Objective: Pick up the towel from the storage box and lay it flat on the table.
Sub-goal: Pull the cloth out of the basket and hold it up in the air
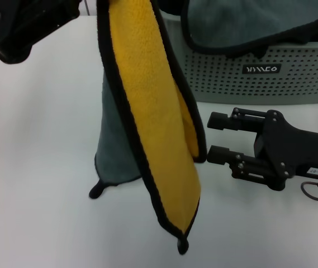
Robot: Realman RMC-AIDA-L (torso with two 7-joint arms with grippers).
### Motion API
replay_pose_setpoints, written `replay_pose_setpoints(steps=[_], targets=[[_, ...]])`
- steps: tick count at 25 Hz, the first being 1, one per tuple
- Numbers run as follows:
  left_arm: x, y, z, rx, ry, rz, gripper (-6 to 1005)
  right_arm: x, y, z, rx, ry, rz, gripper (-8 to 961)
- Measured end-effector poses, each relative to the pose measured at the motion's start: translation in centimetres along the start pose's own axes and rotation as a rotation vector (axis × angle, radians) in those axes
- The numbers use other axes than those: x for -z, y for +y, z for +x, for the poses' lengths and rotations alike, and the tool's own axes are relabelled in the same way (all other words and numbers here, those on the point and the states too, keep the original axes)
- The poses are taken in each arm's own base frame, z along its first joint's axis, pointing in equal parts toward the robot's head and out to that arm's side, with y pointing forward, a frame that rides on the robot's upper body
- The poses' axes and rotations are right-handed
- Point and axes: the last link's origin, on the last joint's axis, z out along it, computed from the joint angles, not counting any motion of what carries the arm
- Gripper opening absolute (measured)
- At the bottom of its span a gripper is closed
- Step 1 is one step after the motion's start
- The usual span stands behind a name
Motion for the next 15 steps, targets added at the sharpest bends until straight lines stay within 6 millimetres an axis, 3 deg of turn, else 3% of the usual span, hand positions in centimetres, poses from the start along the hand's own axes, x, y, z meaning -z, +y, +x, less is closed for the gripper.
replay_pose_setpoints(steps=[7,15], targets=[[0.0,0.0,-0.1,0.0,0.001,0.001,11,0.1,0.4,0.0,-0.007,-0.002,-0.021,536],[-0.1,0.0,-0.1,0.002,0.002,-0.002,11,0.0,-0.9,0.6,0.013,0.043,0.06,517]])
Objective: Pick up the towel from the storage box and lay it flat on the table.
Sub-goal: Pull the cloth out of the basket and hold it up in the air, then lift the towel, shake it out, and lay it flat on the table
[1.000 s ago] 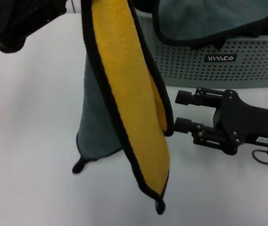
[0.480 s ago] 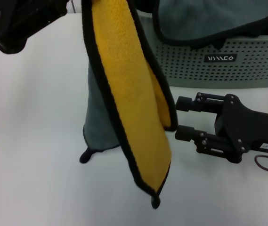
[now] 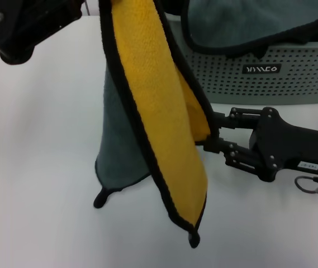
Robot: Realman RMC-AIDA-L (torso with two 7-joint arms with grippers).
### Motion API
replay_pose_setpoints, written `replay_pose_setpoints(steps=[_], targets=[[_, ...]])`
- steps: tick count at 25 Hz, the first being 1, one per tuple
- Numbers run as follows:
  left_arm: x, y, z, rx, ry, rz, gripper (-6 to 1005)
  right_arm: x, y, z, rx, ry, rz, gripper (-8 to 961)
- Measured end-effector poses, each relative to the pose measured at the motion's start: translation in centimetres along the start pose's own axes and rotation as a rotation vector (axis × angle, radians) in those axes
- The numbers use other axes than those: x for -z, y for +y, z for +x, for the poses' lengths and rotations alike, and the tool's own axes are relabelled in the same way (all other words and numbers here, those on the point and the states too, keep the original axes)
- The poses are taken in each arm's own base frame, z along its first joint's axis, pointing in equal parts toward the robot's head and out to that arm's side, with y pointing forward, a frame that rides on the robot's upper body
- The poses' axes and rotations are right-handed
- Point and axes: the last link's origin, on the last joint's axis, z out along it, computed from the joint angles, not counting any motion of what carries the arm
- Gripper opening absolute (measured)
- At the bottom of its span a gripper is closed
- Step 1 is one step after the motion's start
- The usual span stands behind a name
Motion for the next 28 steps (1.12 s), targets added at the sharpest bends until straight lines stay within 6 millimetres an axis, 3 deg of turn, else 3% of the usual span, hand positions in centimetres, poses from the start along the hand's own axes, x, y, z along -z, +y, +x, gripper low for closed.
replay_pose_setpoints(steps=[6,25,28], targets=[[0.04,0.04,-0.1,0.005,0.001,0.002,11,-0.25,-0.32,-0.01,0.021,0.01,0.007,402],[-0.18,0.2,-0.48,0.023,0.006,-0.004,12,-0.54,-0.31,-0.27,0.076,-0.012,0.004,210],[-0.04,0.25,-0.74,0.036,0.004,0.002,12,-0.39,-0.25,-0.39,0.076,-0.025,0.009,86]])
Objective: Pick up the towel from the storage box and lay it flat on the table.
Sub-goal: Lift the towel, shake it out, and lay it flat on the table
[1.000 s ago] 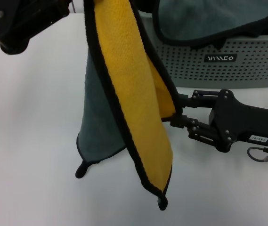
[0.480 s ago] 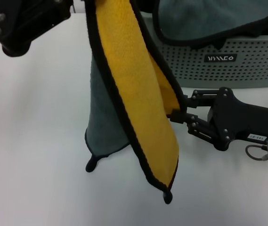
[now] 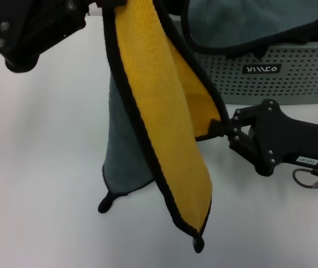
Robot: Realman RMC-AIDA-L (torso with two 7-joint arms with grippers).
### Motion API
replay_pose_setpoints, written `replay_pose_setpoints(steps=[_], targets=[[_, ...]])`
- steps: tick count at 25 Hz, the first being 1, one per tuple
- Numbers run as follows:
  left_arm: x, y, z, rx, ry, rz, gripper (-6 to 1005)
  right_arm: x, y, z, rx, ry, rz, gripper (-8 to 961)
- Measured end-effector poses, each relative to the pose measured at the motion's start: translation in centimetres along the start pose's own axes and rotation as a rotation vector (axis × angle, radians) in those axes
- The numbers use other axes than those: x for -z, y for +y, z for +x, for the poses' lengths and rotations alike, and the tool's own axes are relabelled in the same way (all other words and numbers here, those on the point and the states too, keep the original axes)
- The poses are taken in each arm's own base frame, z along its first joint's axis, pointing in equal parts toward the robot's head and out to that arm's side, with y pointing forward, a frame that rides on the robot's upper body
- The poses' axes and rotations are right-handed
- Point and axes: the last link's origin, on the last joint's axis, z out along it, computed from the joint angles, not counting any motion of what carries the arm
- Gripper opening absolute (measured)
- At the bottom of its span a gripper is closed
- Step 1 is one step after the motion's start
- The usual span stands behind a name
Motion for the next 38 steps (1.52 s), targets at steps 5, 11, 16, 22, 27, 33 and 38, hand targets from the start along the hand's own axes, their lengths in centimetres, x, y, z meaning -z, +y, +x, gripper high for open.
replay_pose_setpoints(steps=[5,11,16,22,27,33,38], targets=[[0.7,-0.1,-2.6,0.085,-0.14,0.024,12,1.3,0.8,-0.8,0.007,-0.065,0.004,7],[2.4,0.6,-6.5,0.164,-0.442,0.048,12,5.3,1.5,-3.3,0.047,-0.091,0.077,12],[2.4,0.3,-6.9,0.14,-0.518,0.049,12,5.7,1.5,-5.9,0.075,-0.044,0.035,16],[1.3,-1.2,-5.2,0.032,-0.541,0.078,10,6.0,0.3,-8.9,0.081,0.059,0.021,21],[1.1,-1.1,-4.9,0.026,-0.553,0.061,13,6.0,0.7,-10.5,0.019,0.08,-0.072,26],[2.1,2.1,-3.4,0.073,-0.494,-0.034,15,6.8,3.7,-10.4,-0.084,0.062,-0.234,31],[2.3,4.2,-1.4,0.074,-0.519,-0.045,18,8.3,4.5,-11.1,-0.112,0.043,-0.214,35]])
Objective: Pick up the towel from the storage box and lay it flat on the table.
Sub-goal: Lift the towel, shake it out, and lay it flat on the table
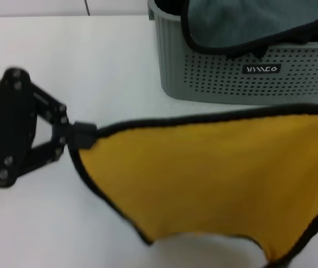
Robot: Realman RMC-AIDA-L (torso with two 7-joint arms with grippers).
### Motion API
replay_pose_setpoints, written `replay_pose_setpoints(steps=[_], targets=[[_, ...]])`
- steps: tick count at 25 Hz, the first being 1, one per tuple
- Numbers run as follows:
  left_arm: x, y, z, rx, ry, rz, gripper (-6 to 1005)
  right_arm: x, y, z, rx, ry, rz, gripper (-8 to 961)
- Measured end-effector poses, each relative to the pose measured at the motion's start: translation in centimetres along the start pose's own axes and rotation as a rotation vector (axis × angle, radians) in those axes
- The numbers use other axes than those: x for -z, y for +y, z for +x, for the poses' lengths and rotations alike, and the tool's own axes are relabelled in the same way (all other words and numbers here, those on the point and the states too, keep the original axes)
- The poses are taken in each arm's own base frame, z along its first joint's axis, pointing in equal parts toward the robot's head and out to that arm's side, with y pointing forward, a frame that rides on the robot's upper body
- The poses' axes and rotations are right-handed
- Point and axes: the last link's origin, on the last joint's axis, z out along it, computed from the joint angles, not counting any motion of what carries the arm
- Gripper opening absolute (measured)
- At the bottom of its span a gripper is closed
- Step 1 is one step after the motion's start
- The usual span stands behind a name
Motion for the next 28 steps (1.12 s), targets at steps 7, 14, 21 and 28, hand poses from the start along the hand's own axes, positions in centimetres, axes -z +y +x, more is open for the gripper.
replay_pose_setpoints(steps=[7,14,21,28], targets=[[-4.8,-2.3,-6.7,0.274,-0.188,-0.018,21,-4.0,-5.3,7.9,-0.265,0.233,0.09,41],[-6.5,-6.4,-10.7,0.4,-0.308,0.109,24,-3.8,-9.0,9.2,-0.229,0.332,0.283,47],[-6.5,-8.4,-10.3,0.402,-0.357,0.187,27,-2.6,-9.8,8.5,-0.163,0.357,0.371,53],[-5.1,-7.7,-2.8,0.225,-0.124,0.133,30,-3.3,-7.5,3.7,-0.033,0.245,0.236,59]])
